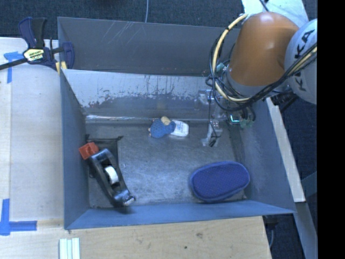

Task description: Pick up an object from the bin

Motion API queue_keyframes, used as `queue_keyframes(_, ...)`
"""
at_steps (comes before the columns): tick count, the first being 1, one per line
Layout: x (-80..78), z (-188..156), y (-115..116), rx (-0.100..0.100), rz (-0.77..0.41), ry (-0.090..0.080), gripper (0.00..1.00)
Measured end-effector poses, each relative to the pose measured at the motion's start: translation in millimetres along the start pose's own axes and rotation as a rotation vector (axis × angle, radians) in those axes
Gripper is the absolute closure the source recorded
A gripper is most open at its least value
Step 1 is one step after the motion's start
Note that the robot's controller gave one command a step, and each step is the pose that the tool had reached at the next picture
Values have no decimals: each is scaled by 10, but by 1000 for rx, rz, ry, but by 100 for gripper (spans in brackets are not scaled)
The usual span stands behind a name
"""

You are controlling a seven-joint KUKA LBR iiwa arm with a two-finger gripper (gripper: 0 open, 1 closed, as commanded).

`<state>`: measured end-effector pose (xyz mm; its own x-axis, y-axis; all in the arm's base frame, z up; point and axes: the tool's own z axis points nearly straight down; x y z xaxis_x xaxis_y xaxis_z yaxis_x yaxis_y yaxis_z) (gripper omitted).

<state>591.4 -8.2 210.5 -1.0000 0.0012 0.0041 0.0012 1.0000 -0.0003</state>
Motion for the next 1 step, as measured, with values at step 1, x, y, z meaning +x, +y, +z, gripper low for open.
queue_keyframes(1,-266,1388,324,-1,101,-12,0)
